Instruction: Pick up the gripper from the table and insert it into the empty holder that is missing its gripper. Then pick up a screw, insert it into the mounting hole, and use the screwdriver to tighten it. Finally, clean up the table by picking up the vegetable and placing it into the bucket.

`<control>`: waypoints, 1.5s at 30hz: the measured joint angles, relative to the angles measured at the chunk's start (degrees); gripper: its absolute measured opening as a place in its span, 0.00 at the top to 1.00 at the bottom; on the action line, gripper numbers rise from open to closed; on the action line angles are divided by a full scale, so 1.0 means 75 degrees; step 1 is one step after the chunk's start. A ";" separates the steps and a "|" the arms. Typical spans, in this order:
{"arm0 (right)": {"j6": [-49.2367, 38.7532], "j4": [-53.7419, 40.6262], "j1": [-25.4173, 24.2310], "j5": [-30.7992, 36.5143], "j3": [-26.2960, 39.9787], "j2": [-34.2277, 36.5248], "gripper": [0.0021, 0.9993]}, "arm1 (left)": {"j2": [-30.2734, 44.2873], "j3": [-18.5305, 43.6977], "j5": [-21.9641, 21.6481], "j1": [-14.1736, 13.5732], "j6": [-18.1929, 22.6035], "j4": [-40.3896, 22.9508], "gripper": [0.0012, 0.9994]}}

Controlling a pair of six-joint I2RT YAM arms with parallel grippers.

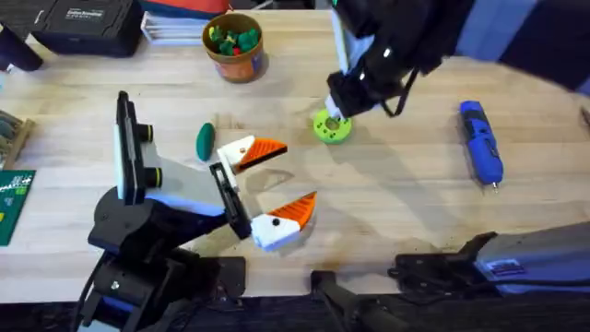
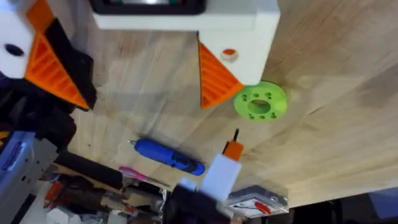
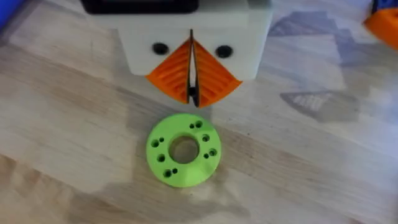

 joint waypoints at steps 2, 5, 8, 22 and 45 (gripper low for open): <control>-0.0084 -0.0469 0.0041 0.0001 0.0506 -0.0012 0.99 | 0.0002 0.0000 0.0000 0.0000 0.0146 0.0000 0.01; -0.0243 -0.1047 0.0232 0.0002 0.1276 -0.0012 0.99 | 0.0002 -0.0003 0.0000 0.0000 0.0375 0.0000 0.01; -0.0392 -0.1492 0.0643 0.0000 0.2054 -0.0012 0.99 | 0.0003 0.0000 0.0000 0.0000 0.0563 0.0000 0.01; -0.0591 -0.1347 0.2919 -0.0753 0.3152 -0.0084 0.99 | 0.0000 -0.0003 0.0002 0.0000 0.0769 0.0000 0.01; -0.0526 -0.0909 0.3199 -0.0810 0.3152 0.0728 0.99 | 0.0000 0.0000 0.0000 0.0000 0.0798 0.0000 0.01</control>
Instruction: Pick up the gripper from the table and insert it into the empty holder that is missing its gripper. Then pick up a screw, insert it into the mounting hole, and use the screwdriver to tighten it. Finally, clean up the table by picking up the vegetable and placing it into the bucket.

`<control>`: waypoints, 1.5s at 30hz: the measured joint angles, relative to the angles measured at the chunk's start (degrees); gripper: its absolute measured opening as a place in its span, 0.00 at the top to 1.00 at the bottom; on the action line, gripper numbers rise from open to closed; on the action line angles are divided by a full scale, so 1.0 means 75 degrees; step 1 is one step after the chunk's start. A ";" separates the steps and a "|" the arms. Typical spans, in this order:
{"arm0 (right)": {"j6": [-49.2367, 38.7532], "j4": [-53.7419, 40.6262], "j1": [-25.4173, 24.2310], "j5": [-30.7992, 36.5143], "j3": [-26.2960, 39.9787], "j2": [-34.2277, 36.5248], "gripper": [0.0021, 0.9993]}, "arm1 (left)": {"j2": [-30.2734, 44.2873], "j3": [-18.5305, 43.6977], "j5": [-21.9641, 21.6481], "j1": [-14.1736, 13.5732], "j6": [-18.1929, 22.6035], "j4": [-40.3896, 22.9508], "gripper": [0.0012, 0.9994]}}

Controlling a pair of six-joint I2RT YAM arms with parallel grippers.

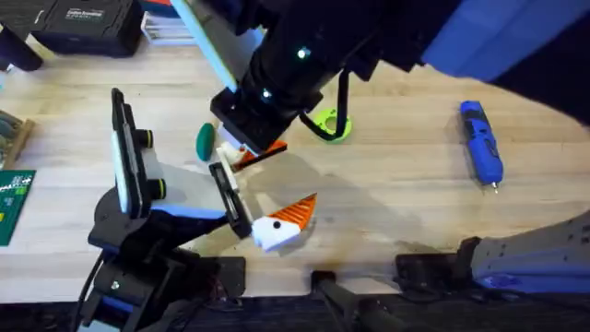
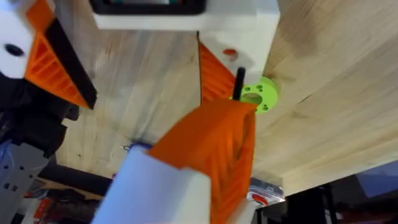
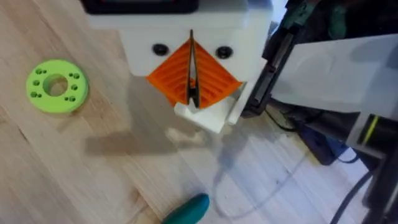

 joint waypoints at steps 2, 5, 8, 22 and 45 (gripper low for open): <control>0.0000 -0.0019 0.0021 -0.0050 0.0000 0.0000 0.99 | 0.0003 -0.0003 0.0001 0.0000 0.0000 0.0000 0.01; 0.0000 -0.0030 0.0021 -0.0109 0.0001 0.0000 1.00 | 0.0003 -0.0003 0.0002 0.0000 0.0000 0.0000 0.01; 0.0000 -0.0050 0.0021 -0.0147 0.0000 0.0002 0.99 | 0.0002 -0.0001 0.0000 0.0000 0.0000 0.0000 0.01; 0.0003 -0.0111 0.0021 -0.0170 0.0003 0.0060 1.00 | 0.0000 -0.0003 0.0000 0.0000 0.0000 0.0000 0.01; 0.0026 0.0025 0.0021 -0.0278 0.0006 0.0397 1.00 | 0.0003 -0.0003 0.0000 0.0000 -0.0040 -0.0005 0.01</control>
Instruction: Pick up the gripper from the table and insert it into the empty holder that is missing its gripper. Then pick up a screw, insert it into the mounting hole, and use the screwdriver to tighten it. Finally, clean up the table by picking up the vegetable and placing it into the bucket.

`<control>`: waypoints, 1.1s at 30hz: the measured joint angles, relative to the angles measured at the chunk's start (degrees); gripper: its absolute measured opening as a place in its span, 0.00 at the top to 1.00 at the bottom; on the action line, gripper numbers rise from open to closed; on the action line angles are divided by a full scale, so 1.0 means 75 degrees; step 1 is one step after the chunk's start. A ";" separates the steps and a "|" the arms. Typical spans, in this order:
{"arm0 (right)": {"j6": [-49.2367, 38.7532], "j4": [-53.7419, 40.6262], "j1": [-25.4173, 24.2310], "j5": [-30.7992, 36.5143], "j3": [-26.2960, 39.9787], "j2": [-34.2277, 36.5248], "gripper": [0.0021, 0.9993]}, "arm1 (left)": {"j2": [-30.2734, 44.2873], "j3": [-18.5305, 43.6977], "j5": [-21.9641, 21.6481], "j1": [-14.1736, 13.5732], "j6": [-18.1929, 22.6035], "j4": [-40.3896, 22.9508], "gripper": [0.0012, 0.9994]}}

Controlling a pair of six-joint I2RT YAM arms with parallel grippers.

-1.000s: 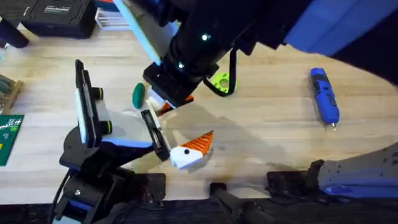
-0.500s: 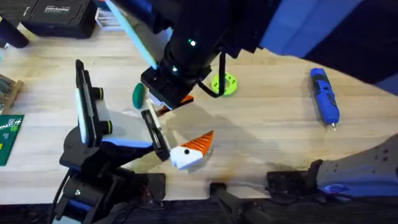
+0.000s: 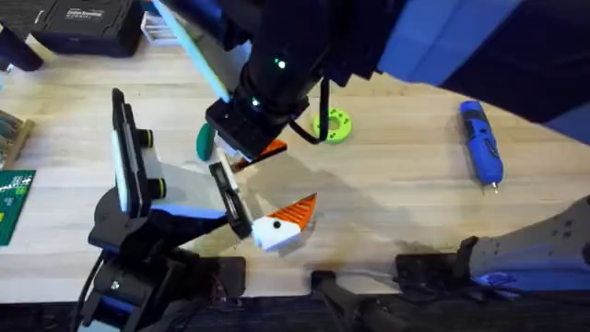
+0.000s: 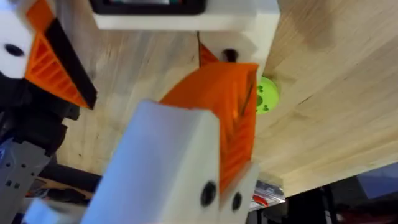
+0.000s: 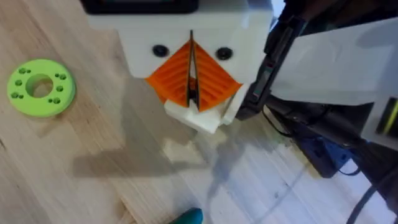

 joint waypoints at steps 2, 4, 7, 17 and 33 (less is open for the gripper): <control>0.0037 0.0027 0.0000 -0.0020 0.0000 0.0008 0.92 | -0.0002 0.0001 0.0000 0.0000 0.0013 0.0002 0.01; 0.0058 0.0025 0.0000 -0.0062 0.0000 0.0030 0.65 | 0.0000 0.0001 0.0000 0.0000 0.0019 0.0002 0.01; 0.0058 0.0004 -0.0029 0.0094 0.0000 0.0049 0.21 | 0.0000 0.0003 -0.0032 0.0000 0.0002 0.0002 0.01; 0.0402 -0.0709 -0.0514 0.0081 0.0017 -0.0307 0.01 | 0.0000 0.0000 0.0000 0.0000 0.0019 0.0002 0.01; 0.1382 -0.0139 -0.1274 0.0155 -0.3105 -0.3464 0.01 | 0.0000 0.0000 0.0001 0.0000 0.0041 0.0002 0.01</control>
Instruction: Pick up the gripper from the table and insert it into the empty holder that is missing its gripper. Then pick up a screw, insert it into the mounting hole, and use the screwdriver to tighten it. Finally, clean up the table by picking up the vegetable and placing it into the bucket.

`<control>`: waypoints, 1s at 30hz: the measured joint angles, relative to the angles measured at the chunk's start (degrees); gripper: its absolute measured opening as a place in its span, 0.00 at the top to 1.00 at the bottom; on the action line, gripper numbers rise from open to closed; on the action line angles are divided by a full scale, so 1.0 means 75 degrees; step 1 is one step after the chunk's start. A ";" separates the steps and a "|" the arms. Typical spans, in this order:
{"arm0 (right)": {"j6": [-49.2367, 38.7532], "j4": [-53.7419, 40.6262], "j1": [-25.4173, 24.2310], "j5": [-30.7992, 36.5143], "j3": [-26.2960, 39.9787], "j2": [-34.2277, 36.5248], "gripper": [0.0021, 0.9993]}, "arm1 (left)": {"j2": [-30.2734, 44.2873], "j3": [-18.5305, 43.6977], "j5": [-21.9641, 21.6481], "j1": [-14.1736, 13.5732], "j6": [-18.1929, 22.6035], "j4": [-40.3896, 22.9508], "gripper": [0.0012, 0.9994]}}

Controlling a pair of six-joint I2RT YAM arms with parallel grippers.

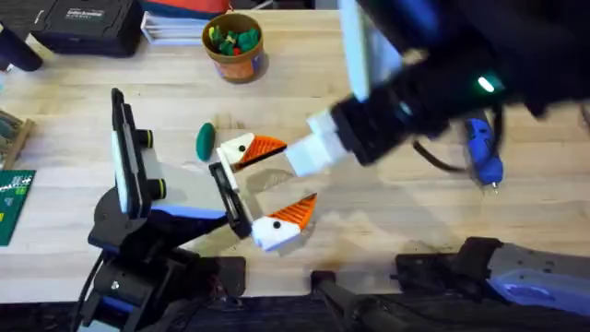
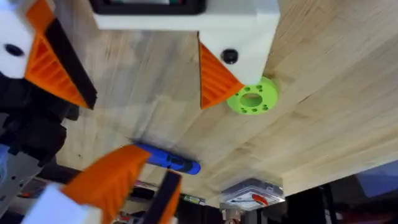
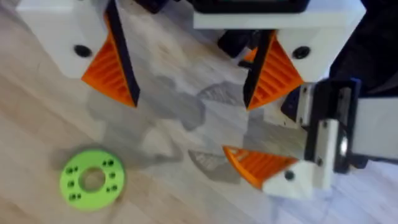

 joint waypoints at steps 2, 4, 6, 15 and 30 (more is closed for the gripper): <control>0.0144 0.0212 0.0000 -0.0147 -0.0572 -0.0627 0.01 | 0.0000 0.0000 0.0001 0.0000 -0.0001 0.0000 0.01; 0.0228 0.0317 0.0000 -0.0364 -0.1035 -0.1285 0.01 | 0.0000 0.0001 0.0001 0.0000 -0.0001 0.0000 0.01; 0.0286 0.0306 0.0000 -0.0650 -0.1405 -0.1989 0.01 | 0.0000 0.0002 -0.0001 0.0000 -0.0001 0.0000 0.01; -0.0407 0.0125 0.0000 -0.1904 -0.1893 -0.3577 0.01 | 0.0000 0.0000 -0.0004 0.0000 0.0035 0.0003 0.19; -0.0522 0.0100 0.0000 -0.2080 -0.1908 -0.3689 0.01 | -0.0003 0.0000 -0.0001 0.0000 0.0048 0.0003 0.99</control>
